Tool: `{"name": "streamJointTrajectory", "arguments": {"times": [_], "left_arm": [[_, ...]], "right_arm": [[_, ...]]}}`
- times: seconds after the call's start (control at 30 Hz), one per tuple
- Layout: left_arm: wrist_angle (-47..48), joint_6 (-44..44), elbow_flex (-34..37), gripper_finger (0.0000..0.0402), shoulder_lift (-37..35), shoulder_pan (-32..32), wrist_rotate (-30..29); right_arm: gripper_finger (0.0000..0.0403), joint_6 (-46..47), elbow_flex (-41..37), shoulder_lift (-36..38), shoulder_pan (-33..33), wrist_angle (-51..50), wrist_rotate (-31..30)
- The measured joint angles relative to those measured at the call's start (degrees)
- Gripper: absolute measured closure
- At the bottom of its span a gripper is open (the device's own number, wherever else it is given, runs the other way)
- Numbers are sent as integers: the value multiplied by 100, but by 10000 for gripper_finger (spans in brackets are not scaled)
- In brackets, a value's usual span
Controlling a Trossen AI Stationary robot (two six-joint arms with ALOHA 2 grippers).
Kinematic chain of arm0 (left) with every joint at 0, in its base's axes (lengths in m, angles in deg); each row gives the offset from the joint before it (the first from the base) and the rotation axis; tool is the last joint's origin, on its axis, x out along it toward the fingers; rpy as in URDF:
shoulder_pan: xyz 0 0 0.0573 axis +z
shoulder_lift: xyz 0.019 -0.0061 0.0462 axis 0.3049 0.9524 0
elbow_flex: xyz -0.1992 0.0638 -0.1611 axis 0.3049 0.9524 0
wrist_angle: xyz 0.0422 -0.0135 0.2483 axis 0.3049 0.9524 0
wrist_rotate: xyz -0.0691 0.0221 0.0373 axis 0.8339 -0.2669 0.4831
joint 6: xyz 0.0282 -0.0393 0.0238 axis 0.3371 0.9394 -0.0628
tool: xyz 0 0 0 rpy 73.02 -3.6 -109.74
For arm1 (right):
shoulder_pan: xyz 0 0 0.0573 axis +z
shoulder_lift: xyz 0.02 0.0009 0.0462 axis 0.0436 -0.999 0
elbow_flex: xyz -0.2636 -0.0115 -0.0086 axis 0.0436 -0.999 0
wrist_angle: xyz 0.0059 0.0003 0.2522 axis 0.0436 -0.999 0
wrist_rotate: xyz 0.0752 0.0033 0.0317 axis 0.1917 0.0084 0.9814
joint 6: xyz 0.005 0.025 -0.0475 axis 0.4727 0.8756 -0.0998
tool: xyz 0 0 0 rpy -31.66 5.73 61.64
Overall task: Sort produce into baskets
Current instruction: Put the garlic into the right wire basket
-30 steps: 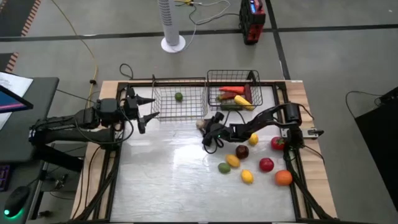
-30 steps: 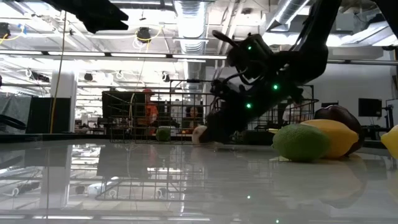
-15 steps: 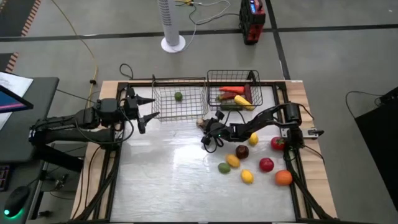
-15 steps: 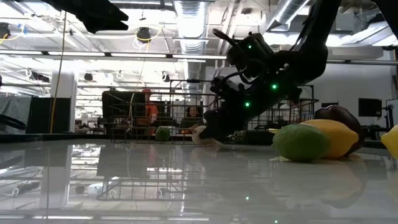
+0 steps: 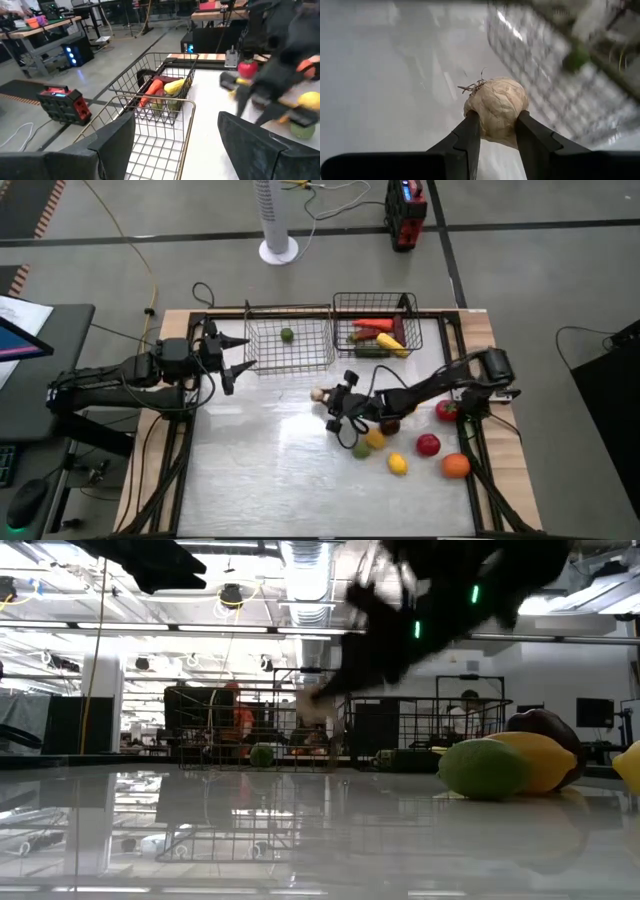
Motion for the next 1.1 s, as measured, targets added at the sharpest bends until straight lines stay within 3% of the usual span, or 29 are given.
{"name": "streamJointTrajectory", "arguments": {"times": [0.2, 0.3, 0.47, 0.7, 0.93, 1.1], "left_arm": [[-5, 105, 0, 129, 1, 0, 3], [2, 114, 0, 129, 0, 0, 21], [6, 79, 0, 129, 0, -2, 46], [6, 52, 0, 129, 0, -2, 42], [1, 52, 0, 129, 0, -2, 42], [20, 52, 0, 129, 0, -2, 42]], "right_arm": [[263, -1062, 404, 806, 252, -141, -723], [263, -1566, 527, 1150, 174, -369, -987], [262, -1885, 590, 1674, -256, -1282, -2012], [261, -1586, 582, 2024, -938, -1912, -1519], [259, -1432, 582, 2039, -1441, -2532, -1635], [208, -998, 582, 2037, -1853, -3362, -1092]]}}
